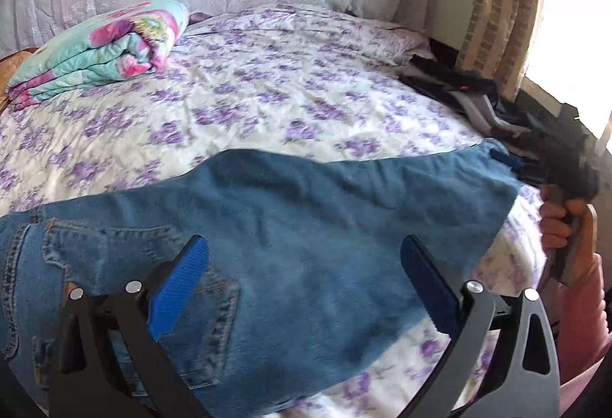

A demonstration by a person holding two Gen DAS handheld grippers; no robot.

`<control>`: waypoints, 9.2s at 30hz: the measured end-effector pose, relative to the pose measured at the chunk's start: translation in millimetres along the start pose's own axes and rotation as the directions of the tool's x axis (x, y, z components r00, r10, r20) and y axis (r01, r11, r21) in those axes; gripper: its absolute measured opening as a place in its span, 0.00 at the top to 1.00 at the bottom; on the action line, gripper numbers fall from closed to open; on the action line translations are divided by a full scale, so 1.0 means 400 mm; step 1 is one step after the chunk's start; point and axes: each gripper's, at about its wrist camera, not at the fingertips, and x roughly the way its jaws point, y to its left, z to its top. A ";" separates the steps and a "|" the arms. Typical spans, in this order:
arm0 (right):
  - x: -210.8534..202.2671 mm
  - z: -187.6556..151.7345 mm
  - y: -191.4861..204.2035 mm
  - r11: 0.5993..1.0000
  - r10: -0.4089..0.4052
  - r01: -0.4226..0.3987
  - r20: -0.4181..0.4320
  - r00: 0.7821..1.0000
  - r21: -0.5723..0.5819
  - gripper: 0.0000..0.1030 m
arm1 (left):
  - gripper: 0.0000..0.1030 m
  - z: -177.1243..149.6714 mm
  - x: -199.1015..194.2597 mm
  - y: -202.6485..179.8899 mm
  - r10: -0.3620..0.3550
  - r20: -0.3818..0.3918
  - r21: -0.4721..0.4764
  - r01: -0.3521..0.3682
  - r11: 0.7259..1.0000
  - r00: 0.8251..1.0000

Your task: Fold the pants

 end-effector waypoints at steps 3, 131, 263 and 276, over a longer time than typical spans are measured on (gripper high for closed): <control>0.076 0.026 -0.060 0.997 -0.081 0.081 -0.046 0.996 0.006 0.47 | 0.05 0.013 0.027 -0.042 -0.030 -0.006 0.024 0.030 0.999 1.000; -0.134 -0.092 -0.201 0.936 -0.158 0.132 0.055 0.986 0.328 0.78 | 0.04 0.013 0.123 -0.350 -0.188 0.028 0.129 0.183 0.975 0.982; 0.042 -0.500 0.844 0.563 0.169 -0.299 -0.247 0.954 -0.770 0.28 | 0.04 -0.085 -0.329 0.530 0.462 -0.095 -0.498 -0.444 0.745 0.882; 0.138 -0.867 1.140 0.039 0.047 -0.087 -0.085 0.995 -0.995 0.29 | 0.04 -0.105 -0.335 0.632 0.270 -0.142 -0.547 -0.303 0.780 0.952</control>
